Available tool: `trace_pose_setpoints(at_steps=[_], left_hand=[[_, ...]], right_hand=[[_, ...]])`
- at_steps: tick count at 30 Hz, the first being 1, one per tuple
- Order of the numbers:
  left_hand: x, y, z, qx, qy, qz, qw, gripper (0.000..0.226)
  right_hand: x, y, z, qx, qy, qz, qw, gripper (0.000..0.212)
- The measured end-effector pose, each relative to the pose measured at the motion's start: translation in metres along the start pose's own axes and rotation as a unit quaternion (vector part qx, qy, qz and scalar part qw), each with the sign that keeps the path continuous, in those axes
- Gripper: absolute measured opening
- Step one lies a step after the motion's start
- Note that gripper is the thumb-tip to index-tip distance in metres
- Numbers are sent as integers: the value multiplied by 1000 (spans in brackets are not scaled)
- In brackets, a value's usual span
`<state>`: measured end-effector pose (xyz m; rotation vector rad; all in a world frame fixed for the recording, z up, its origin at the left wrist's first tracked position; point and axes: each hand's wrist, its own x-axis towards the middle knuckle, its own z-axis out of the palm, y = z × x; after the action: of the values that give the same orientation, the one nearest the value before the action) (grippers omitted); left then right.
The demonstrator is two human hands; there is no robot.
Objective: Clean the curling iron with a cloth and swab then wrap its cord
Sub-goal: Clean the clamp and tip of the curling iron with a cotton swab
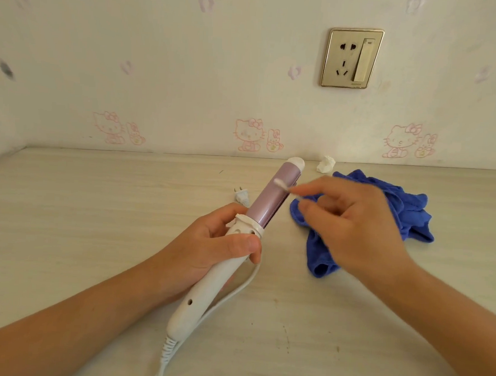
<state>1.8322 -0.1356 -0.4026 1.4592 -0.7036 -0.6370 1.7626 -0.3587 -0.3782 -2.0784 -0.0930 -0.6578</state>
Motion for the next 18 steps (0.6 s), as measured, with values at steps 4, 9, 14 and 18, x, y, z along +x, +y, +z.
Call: trace_pose_setpoints(at_steps=[4,9,14,18], left_hand=[[1,0,0,-4,1,-5,1000,32],[0,1,2,20,-1,-3,1000,35],[-1,2,2,19,23,-5,1000,40],[0,3,4,35,12,-1,999,26]], right_hand=[[-6,-3,5,-5,-19,-23,1000,23],[12,6,-9,1,44,32,999,25],[-8,-5,7,-11,-28,-22,999,26],[13,6,-11,-11,48,26,998,25]])
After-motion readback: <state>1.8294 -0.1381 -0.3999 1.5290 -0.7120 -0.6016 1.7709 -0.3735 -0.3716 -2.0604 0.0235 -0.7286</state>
